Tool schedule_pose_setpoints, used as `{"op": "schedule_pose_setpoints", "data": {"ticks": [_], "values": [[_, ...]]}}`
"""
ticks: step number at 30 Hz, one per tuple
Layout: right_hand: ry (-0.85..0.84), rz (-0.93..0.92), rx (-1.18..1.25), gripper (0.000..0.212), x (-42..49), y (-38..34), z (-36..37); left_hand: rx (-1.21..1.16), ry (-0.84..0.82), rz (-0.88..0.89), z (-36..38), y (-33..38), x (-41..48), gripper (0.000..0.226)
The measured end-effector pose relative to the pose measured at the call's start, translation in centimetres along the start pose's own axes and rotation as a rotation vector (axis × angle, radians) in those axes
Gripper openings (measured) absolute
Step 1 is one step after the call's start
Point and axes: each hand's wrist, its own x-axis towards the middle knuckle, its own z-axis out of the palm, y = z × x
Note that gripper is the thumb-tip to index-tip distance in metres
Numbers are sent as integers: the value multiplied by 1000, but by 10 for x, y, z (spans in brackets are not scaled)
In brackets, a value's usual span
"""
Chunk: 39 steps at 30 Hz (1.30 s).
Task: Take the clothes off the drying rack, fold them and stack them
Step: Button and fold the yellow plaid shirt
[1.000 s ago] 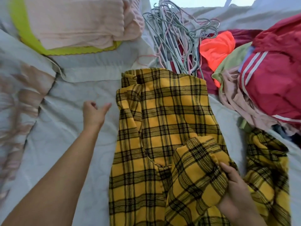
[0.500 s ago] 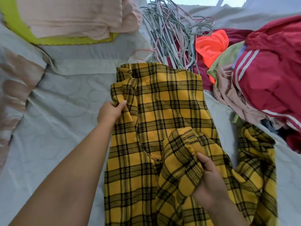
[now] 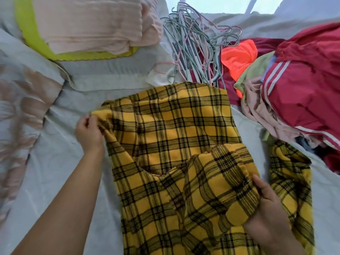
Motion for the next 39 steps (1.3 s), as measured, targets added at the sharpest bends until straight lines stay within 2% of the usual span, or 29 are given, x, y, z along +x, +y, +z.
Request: {"op": "schedule_pose_setpoints", "data": {"ticks": [2,4,6,7,9,11,13,14,16,20,23,25,27,29,30,31,32,33,35,36,37,38,39], "values": [[64,22,-47,62,-7,-3,1,120,-111,251,29,12,-17,21],[108,25,-82,58,-11,-7,1,348,-395,477,63,13,-36,35],[100,23,-110,55,-14,-8,7,735,-666,569,84,0,-52,52],[92,18,-109,55,-16,-9,8,842,-736,573,86,-8,-56,56],[71,25,-90,55,-19,-10,8,826,-733,600,77,-18,-62,57],[46,53,-62,55,-21,-8,7,792,-681,712,60,-28,-72,59],[23,58,-79,57,-19,-3,11,998,-796,820,48,-40,-83,65],[7,43,-87,60,-17,-1,13,1154,-878,826,45,-49,-87,69],[4,30,-76,62,-14,1,15,1404,-950,676,42,-63,-85,74],[86,11,-122,57,-19,-3,18,1483,-808,458,45,-57,-58,76],[149,60,-67,55,-22,-11,16,1405,-864,553,39,-50,-42,68],[203,69,-49,61,-20,-9,26,1473,-935,685,27,-51,-45,64],[249,33,-124,61,-14,-2,45,1536,-933,694,14,-55,-47,63],[232,-4,-163,56,0,10,77,1333,-870,625,2,-54,-55,61],[196,-16,-103,54,10,22,92,1090,-839,571,-3,-49,-64,58],[188,30,72,53,18,37,104,813,-812,472,-11,-43,-78,56],[224,-12,171,47,32,49,119,518,-777,309,-20,-33,-97,52],[285,-71,153,39,51,59,138,247,-752,49,-33,-27,-118,50],[336,-117,-85,38,104,76,166,-115,-718,-530,-62,-38,-152,62],[360,-121,-225,43,125,80,180,-246,-685,-770,-76,-48,-166,71],[303,-129,-396,54,138,84,184,-319,-642,-970,-91,-68,-177,79],[285,-89,-550,65,153,89,186,-360,-620,-1080,-102,-82,-184,86],[303,-22,-703,70,168,95,181,-382,-628,-1102,-112,-96,-190,88]]}}
